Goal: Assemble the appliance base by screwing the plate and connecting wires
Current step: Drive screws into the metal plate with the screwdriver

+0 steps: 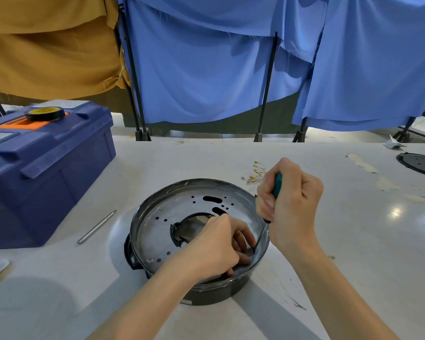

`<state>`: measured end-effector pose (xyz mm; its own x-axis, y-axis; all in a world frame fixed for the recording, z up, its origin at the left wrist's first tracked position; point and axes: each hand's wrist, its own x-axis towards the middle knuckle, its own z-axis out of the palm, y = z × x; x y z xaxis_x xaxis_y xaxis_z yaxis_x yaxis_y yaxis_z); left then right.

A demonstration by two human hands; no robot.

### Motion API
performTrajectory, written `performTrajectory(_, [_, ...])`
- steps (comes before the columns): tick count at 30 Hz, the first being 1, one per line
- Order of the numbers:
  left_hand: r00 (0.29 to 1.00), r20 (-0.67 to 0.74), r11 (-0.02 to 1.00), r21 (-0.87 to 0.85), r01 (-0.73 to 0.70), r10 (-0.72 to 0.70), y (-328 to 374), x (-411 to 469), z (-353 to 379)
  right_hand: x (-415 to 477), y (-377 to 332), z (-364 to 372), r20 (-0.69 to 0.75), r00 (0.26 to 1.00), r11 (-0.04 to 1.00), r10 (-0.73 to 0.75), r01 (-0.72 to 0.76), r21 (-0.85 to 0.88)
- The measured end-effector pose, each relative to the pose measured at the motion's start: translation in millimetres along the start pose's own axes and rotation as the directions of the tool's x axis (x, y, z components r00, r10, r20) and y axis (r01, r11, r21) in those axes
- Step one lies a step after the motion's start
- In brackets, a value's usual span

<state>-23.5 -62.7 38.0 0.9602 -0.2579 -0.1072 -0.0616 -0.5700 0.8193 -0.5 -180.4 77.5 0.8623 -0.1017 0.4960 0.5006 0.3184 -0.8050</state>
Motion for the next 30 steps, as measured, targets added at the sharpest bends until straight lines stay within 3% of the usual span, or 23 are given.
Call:
performTrajectory(6, [1.000,-0.005,0.999,0.051,-0.019,0.019,0.7,-1.4,-2.5,4.6,0.1,-2.7,-0.010,0.999,0.999,0.046,-0.046,-0.023])
performTrajectory(11, [0.996,-0.024,0.983,0.161,-0.082,0.087,-1.3,-6.9,-7.5,21.4,-29.4,-26.7,-0.218,0.970,0.982,0.104,-0.065,0.178])
performTrajectory(13, [0.989,-0.012,0.945,0.299,-0.135,0.145,3.1,-11.6,-10.3,31.5,-41.0,-41.9,-0.303,0.944,0.980,0.130,-0.076,0.185])
performTrajectory(16, [0.987,0.033,0.813,0.563,-0.151,0.160,7.5,-20.6,-3.9,42.3,-40.6,-66.2,-0.386,0.896,0.971,0.221,-0.237,0.005])
performTrajectory(19, [0.987,0.056,0.719,0.679,-0.148,0.151,13.0,-25.9,9.6,47.1,-18.8,-88.5,-0.373,0.856,0.854,0.357,-0.461,-0.240])
performTrajectory(23, [0.975,-0.034,0.688,0.715,-0.130,0.219,14.7,-27.3,18.5,41.8,16.5,-103.7,-0.321,0.780,0.657,0.537,-0.625,-0.421])
performTrajectory(27, [0.969,-0.050,0.653,0.747,-0.125,0.243,14.9,-29.7,18.7,37.0,45.1,-110.5,-0.314,0.741,0.452,0.593,-0.629,-0.632])
performTrajectory(30, [0.959,-0.029,0.571,0.808,-0.144,0.283,16.7,-32.8,20.5,37.0,57.6,-108.9,-0.308,0.740,0.314,0.598,-0.569,-0.760])
